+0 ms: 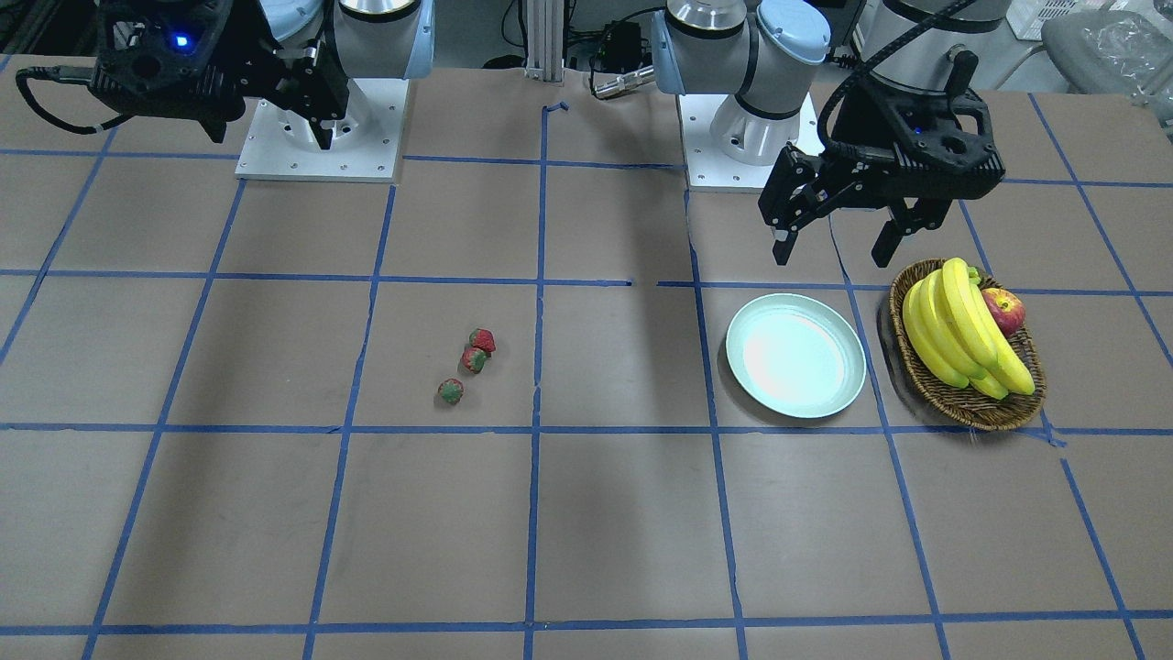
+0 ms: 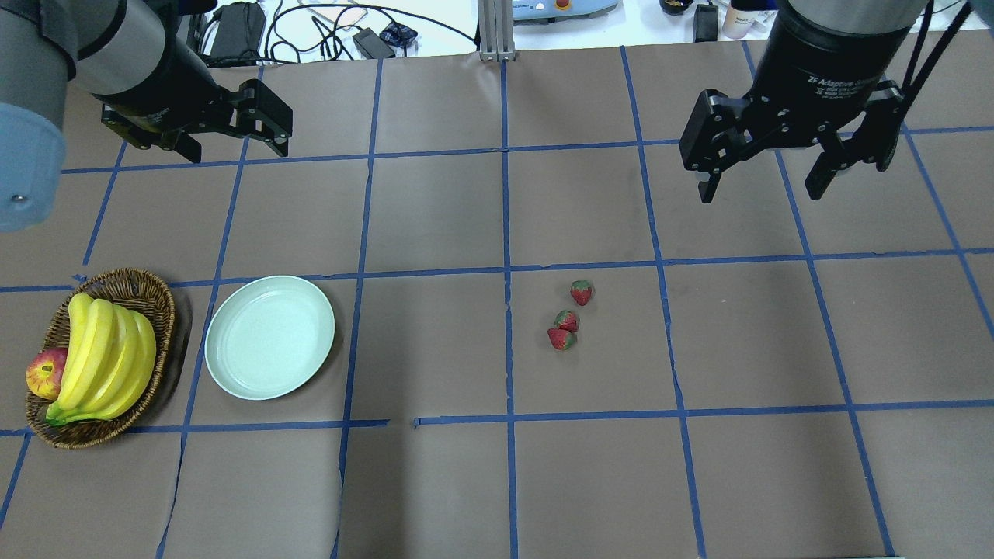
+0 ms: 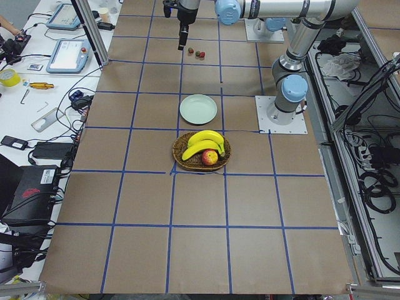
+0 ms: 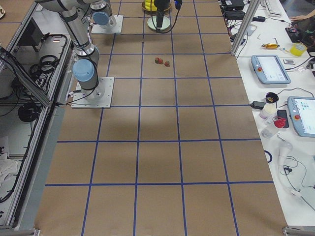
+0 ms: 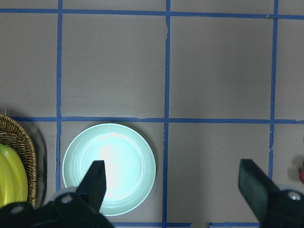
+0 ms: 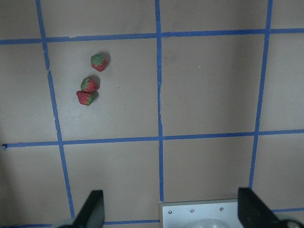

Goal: Collect all strawberries into plate

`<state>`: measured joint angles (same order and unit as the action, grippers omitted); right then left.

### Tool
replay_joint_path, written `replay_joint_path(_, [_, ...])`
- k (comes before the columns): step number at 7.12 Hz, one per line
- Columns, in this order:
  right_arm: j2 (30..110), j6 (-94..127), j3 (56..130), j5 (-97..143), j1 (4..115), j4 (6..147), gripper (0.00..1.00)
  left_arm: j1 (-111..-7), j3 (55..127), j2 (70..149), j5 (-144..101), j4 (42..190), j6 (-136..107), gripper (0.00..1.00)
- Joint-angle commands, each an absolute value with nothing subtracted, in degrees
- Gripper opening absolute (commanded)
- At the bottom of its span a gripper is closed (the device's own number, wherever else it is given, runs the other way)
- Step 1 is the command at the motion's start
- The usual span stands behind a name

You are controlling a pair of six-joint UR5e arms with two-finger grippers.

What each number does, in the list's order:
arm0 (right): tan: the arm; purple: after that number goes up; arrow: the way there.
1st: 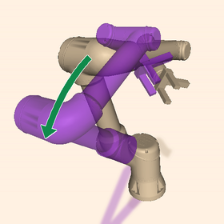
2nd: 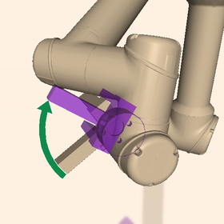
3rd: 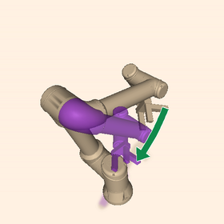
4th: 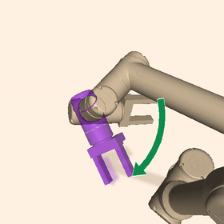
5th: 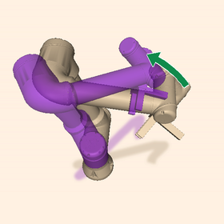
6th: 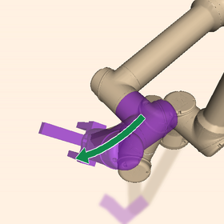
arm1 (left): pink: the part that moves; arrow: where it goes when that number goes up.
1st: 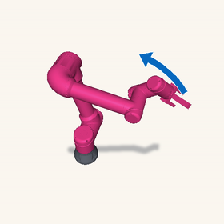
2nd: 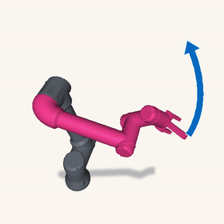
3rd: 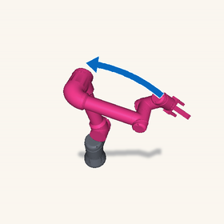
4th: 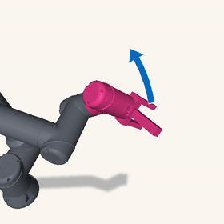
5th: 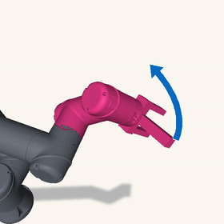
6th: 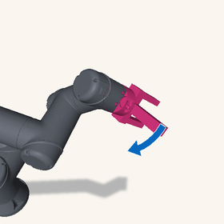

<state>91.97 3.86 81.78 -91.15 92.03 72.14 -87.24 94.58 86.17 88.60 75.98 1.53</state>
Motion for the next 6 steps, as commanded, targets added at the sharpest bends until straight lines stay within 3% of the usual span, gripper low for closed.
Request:
replay_joint_path(1, [91.93, 3.95, 81.83, -91.23, 92.02, 72.25, 1.0, -87.36, 94.66, 85.7, 88.68, 78.38, 1.5, 1.0])
replay_joint_path(6, [91.76, 4.57, 81.91, -91.49, 91.59, 72.42, 1.0, -87.36, 95.27, 85.17, 88.77, 79.28, 1.49, 1.0])
